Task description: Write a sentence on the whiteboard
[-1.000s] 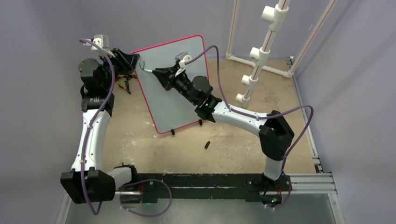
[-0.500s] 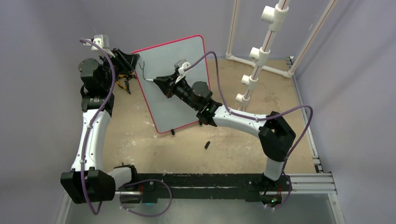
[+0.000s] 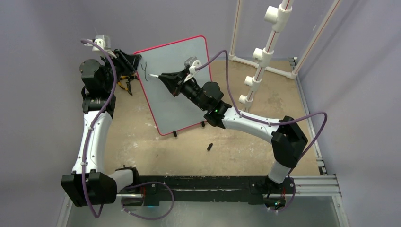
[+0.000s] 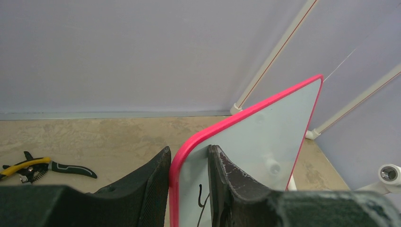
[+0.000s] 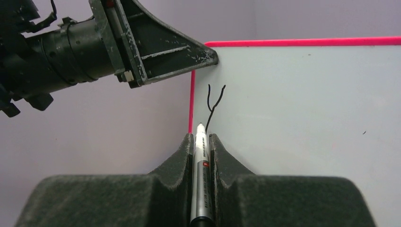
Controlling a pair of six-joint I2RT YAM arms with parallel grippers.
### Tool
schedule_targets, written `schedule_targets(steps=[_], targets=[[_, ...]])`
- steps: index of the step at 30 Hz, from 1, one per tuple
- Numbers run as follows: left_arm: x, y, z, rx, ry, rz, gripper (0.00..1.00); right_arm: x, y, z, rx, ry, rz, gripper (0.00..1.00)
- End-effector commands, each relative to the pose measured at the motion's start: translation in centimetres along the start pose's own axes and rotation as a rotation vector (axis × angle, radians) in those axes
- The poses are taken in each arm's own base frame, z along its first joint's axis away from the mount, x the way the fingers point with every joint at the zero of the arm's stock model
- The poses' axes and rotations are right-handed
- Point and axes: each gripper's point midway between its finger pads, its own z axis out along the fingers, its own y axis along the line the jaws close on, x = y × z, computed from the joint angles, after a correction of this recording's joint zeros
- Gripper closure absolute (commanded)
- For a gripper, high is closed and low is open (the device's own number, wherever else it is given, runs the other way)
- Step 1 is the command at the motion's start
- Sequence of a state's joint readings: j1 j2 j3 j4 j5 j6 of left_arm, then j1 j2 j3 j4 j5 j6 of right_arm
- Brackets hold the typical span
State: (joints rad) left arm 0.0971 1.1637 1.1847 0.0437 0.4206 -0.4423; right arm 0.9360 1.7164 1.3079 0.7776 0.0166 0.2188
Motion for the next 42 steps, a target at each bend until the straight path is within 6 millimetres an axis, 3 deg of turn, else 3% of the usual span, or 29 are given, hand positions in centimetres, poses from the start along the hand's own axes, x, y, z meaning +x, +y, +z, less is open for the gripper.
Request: schedule_targets(steps=[1,17,29,42], targets=[[-0.4,-1.0,-0.1,0.042,-0.007,0.015,0.69,-3.6,0.3,1.1,-0.001,-0.089,-0.024,1.00],[-0.3,-1.0,0.0,0.046,-0.004,0.015,0.69,-1.8,-2.5,2.3,0.088,-0.059,-0.019,1.00],[-0.4,-1.0,-0.1,0.045,-0.006,0.016,0.69,-0.2,-1.9,2.5,0.022,-0.005,-0.055,1.00],[-0.4,-1.0,-0.1,0.043,-0.007,0.020,0.69,2.3,-2.7,1.0,0.050,0.076,-0.071,1.00]])
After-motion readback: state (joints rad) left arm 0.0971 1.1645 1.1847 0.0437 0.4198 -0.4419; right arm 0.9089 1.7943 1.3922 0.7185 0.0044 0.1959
